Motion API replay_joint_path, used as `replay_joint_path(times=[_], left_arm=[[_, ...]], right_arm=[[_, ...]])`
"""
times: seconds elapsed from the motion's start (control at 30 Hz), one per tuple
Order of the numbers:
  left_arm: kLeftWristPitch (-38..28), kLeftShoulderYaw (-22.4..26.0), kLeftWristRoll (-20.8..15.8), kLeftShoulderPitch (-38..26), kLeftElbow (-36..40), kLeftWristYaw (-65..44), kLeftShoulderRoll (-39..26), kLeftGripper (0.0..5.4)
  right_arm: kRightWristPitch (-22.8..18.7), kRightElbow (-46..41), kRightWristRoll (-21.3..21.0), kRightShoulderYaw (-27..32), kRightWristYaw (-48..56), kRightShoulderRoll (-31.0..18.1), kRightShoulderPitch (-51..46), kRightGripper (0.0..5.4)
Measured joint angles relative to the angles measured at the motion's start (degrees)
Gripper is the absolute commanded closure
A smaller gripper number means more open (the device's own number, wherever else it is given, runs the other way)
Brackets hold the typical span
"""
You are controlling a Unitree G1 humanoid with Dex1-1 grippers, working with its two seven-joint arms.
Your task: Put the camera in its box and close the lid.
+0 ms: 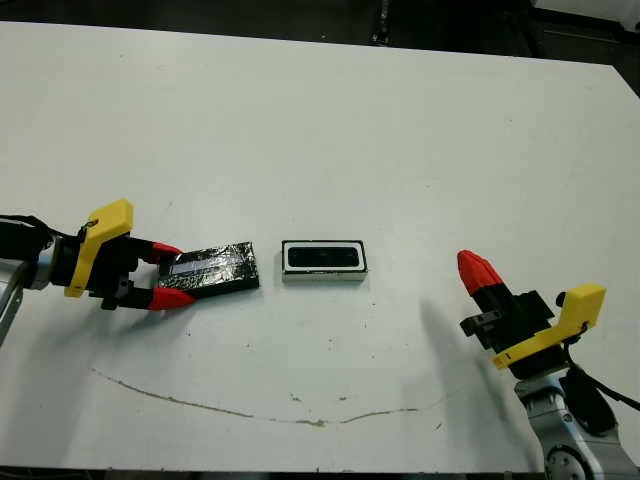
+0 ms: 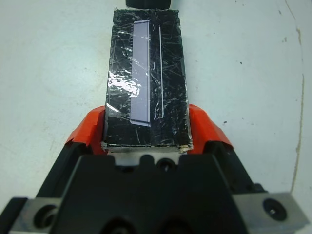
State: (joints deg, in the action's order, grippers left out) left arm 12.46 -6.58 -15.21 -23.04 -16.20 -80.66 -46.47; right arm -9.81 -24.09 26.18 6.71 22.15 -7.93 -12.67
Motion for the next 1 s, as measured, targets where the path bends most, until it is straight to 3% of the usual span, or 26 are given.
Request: replay_joint_path(times=[0.43,0.8,1.0], left_arm=[[0.14,2.76,-4.38,-0.35,-2.04,-1.66,1.87,2.23],[3.67,1.16,-3.41,-4.33,1.79,0.96,3.05,2.23],[0.18,-2.08,-2.25,-7.70,-3.07,-0.75,8.08,2.23]], right_arm=[[-0.96,0.09,0.17,-0.15,-0.17,-0.44,0.01,5.40],[-0.97,0.14,0.07,-0.35,-0.20,-0.49,0.00,5.40],[-0.98,0.10,0.05,-0.54,-0.21,-0.51,-0.15,5.40]])
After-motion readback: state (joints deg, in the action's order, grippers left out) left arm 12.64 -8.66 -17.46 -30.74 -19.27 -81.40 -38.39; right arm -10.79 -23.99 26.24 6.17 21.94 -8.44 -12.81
